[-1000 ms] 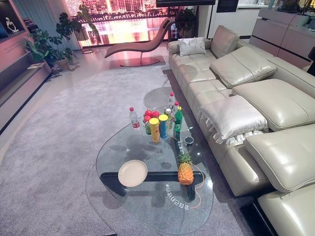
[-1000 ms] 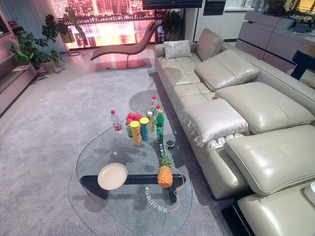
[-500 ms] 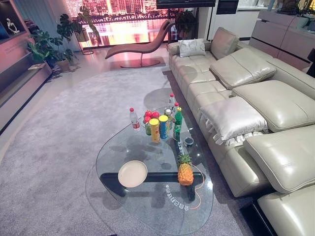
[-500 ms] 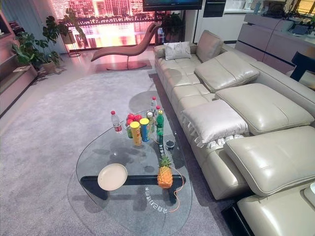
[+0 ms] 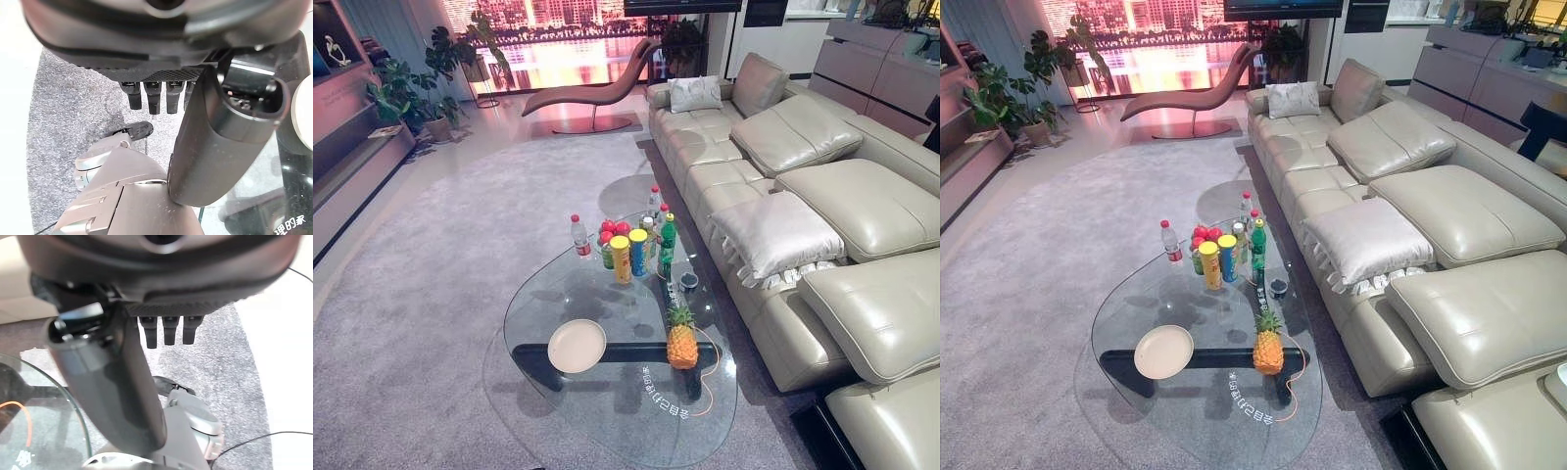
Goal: Pick up the fruit to the plate
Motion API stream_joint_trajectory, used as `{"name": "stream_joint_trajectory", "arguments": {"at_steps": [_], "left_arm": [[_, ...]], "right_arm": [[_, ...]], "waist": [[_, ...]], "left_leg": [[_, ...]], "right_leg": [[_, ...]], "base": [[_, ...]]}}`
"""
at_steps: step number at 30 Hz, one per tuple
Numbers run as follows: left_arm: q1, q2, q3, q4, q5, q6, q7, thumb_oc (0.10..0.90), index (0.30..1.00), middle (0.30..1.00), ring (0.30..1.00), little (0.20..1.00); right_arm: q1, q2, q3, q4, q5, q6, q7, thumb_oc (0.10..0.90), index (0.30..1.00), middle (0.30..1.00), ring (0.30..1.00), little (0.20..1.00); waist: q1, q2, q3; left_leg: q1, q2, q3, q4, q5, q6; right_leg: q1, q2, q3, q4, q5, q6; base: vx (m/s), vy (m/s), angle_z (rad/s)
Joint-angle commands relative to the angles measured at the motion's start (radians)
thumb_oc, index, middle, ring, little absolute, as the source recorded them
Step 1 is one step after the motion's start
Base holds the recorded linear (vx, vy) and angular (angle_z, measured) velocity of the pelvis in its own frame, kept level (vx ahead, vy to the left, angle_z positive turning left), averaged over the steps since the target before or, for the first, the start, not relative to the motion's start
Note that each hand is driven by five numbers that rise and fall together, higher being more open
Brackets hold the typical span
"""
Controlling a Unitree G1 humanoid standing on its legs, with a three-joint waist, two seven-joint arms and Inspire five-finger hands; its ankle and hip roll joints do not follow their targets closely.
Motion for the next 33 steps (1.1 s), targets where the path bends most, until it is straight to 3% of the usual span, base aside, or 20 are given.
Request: {"name": "stream_joint_trajectory", "arguments": {"at_steps": [1, 5, 11, 16, 19, 23, 25, 27, 28, 31, 33], "left_arm": [[-0.076, 0.015, -0.013, 0.046, -0.054, 0.009, -0.002, 0.8, 0.9, 0.9, 0.9, 0.9], [-0.099, 0.013, -0.025, 0.027, -0.066, 0.002, -0.029, 0.8, 0.9, 0.9, 0.9, 0.9], [-0.186, 0.053, -0.051, -0.012, -0.239, 0.049, -0.202, 0.8, 0.9, 0.9, 0.9, 0.9], [-0.291, 0.105, -0.082, -0.017, -0.384, 0.191, -0.463, 0.8, 0.9, 0.9, 0.9, 0.9], [-0.352, 0.118, -0.1, -0.025, -0.452, 0.215, -0.503, 0.8, 0.9, 0.9, 0.9, 0.9], [-0.455, 0.153, -0.081, -0.052, -0.597, 0.189, -0.401, 0.8, 0.9, 0.9, 0.9, 0.9], [-0.487, 0.155, -0.065, -0.066, -0.653, 0.141, -0.313, 0.8, 0.9, 0.9, 0.9, 0.9], [-0.493, 0.156, -0.058, -0.076, -0.663, 0.131, -0.29, 0.8, 0.9, 0.9, 0.9, 0.9], [-0.503, 0.161, -0.035, -0.105, -0.69, 0.079, -0.194, 0.8, 0.9, 0.9, 0.9, 0.9], [-0.502, 0.158, -0.001, -0.139, -0.721, 0.032, -0.109, 0.8, 0.9, 0.9, 0.9, 0.9], [-0.496, 0.154, 0.019, -0.148, -0.729, -0.033, -0.021, 0.8, 0.9, 0.9, 0.9, 0.9]], "right_arm": [[-0.102, -0.051, 0.012, 0.043, -0.02, 0.005, -0.017, 0.8, 0.9, 0.9, 0.9, 0.9], [-0.127, -0.061, 0.019, 0.039, -0.016, 0.005, -0.032, 0.8, 0.9, 0.9, 0.9, 0.9], [-0.212, -0.115, 0.032, 0.01, 0.01, -0.011, -0.029, 0.8, 0.9, 0.9, 0.9, 0.9], [-0.303, -0.174, 0.051, -0.018, 0.052, -0.019, -0.026, 0.8, 0.9, 0.9, 0.9, 0.9], [-0.363, -0.186, 0.059, -0.03, 0.08, -0.029, -0.046, 0.8, 0.9, 0.9, 0.9, 0.9], [-0.446, -0.192, 0.078, -0.068, 0.114, -0.065, -0.096, 0.8, 0.9, 0.9, 0.9, 0.9], [-0.477, -0.195, 0.081, -0.089, 0.143, -0.077, -0.123, 0.8, 0.9, 0.9, 0.9, 0.9], [-0.482, -0.197, 0.08, -0.097, 0.144, -0.082, -0.13, 0.8, 0.9, 0.9, 0.9, 0.9], [-0.492, -0.194, 0.081, -0.12, 0.156, -0.104, -0.173, 0.8, 0.9, 0.9, 0.9, 0.9], [-0.5, -0.189, 0.077, -0.144, 0.168, -0.131, -0.224, 0.8, 0.9, 0.9, 0.9, 0.9], [-0.505, -0.187, 0.066, -0.157, 0.17, -0.147, -0.254, 0.8, 0.9, 0.9, 0.9, 0.9]], "waist": [[-0.006, 0.007, 0.099], [-0.007, 0.019, 0.158], [-0.016, 0.039, 0.275], [-0.017, 0.048, 0.369], [-0.022, 0.052, 0.411], [-0.027, 0.034, 0.459], [-0.027, 0.024, 0.481], [-0.026, 0.021, 0.481], [-0.021, 0.013, 0.481], [-0.014, 0.004, 0.481], [-0.009, -0.002, 0.481]], "left_leg": [[-0.046, 0.06, 0.006, 0.005, 0.024, -0.029], [-0.125, 0.04, -0.018, 0.005, 0.034, -0.02], [-0.234, -0.003, -0.05, 0.005, 0.036, 0.004], [-0.307, -0.012, -0.059, 0.007, 0.05, 0.007], [-0.369, -0.008, -0.058, 0.045, 0.05, 0.005], [-0.483, -0.003, -0.064, 0.133, 0.04, 0.008], [-0.547, 0.001, -0.083, 0.19, 0.034, 0.009], [-0.572, 0.002, -0.088, 0.211, 0.029, 0.011], [-0.633, 0.001, -0.1, 0.256, 0.019, 0.012], [-0.7, 0.0, -0.121, 0.321, 0.003, 0.016], [-0.737, -0.002, -0.136, 0.372, -0.018, 0.018]], "right_leg": [[-0.033, -0.077, -0.04, 0.004, 0.021, 0.042], [-0.114, -0.086, -0.022, 0.004, 0.041, 0.04], [-0.233, -0.089, 0.018, 0.011, 0.066, 0.031], [-0.329, -0.086, 0.053, 0.064, 0.048, 0.018], [-0.392, -0.089, 0.065, 0.1, 0.043, 0.017], [-0.511, -0.088, 0.073, 0.181, 0.037, 0.017], [-0.566, -0.086, 0.082, 0.227, 0.031, 0.015], [-0.589, -0.086, 0.085, 0.247, 0.026, 0.014], [-0.647, -0.081, 0.092, 0.284, 0.018, 0.012], [-0.707, -0.076, 0.097, 0.332, 0.007, 0.005], [-0.741, -0.07, 0.101, 0.371, -0.008, 0.002]], "base": [[-0.09, 0.027, -0.08], [-0.12, 0.041, -0.09], [-0.14, 0.049, -0.02], [-0.15, 0.013, -0.04], [-0.15, -0.006, -0.03], [-0.17, -0.042, -0.08], [-0.12, -0.069, 0.0], [-0.06, -0.059, 0.06], [-0.06, -0.086, 0.03], [-0.05, -0.083, 0.08], [-0.01, -0.059, 0.05]]}}
